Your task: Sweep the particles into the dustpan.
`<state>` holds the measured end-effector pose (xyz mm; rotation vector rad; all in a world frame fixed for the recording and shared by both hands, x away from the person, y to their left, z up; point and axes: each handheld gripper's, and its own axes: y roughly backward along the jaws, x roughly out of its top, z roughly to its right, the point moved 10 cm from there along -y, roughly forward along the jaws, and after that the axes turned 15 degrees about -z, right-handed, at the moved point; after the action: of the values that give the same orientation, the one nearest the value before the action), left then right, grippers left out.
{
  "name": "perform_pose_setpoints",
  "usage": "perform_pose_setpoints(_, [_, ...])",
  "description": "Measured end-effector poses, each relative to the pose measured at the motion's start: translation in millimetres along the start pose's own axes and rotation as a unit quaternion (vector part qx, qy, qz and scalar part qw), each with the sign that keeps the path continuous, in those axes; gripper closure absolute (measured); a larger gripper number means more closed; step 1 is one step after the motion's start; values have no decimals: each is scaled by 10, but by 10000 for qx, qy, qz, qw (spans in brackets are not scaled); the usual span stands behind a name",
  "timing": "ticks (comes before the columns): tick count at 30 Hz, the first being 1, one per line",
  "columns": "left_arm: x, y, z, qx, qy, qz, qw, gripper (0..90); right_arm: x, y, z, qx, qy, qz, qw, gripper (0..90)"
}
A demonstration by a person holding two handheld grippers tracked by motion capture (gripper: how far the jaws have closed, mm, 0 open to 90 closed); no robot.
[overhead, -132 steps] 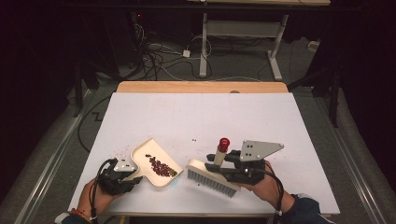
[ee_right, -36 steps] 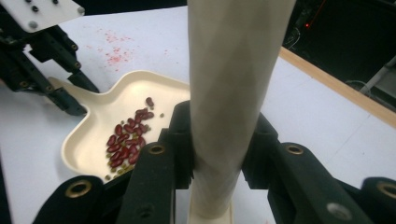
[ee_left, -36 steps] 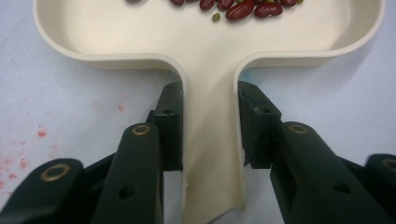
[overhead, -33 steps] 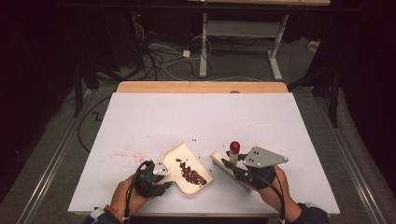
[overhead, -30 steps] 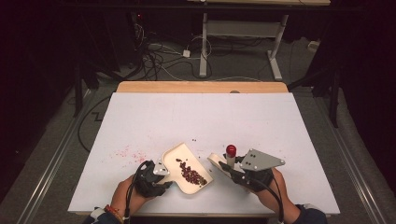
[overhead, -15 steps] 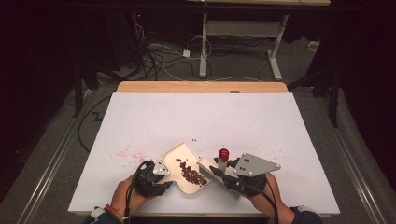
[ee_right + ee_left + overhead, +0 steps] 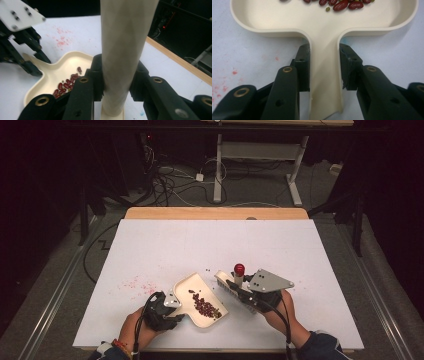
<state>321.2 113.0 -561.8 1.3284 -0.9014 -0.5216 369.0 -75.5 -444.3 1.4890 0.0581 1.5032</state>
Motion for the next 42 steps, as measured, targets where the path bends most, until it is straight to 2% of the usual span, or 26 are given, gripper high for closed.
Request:
perform_pose_setpoints(2, [-3, -1, 1, -1, 5, 21, 10000, 633, -28, -15, -54, -1, 93, -126, 9999, 704])
perform_pose_setpoints(6, [-15, 5, 1, 25, -1, 13, 10000, 633, -68, 97, -159, 134, 226, -242, 9994, 704])
perform_pose_setpoints(10, [-23, 9, 3, 37, 10, 3, 10000, 633, -132, 227, -140, 268, 45, -279, 9992, 704])
perform_pose_setpoints(14, [-17, 8, 0, 53, -3, -14, 10000, 633, -188, 264, -146, 278, 31, -375, 9989, 705])
perform_pose_setpoints(17, [-10, 6, -1, 50, -6, -18, 10000, 634, -190, 268, -210, 473, 53, -374, 9982, 704])
perform_pose_setpoints(21, [-7, 3, -1, 37, -2, -20, 10000, 634, -148, 258, -380, 686, 245, -351, 9967, 705])
perform_pose_setpoints(25, [-7, 2, 0, 47, 1, -8, 10000, 634, -72, 319, -462, 833, 303, -154, 9959, 705])
perform_pose_setpoints(29, [-7, 3, 0, 48, 2, -1, 10000, 633, -14, 412, -395, 749, 262, 47, 9968, 704])
perform_pose_setpoints(34, [-7, 12, -1, 30, -3, -12, 10000, 633, -23, 398, -228, 407, 246, 49, 9989, 704])
perform_pose_setpoints(38, [-5, 11, -4, 20, -2, -27, 10000, 633, -39, 308, -145, 325, 202, -45, 9993, 704])
perform_pose_setpoints(42, [-15, 53, -10, 41, -17, -45, 10000, 634, -103, 254, -171, 374, 228, -285, 9986, 704])
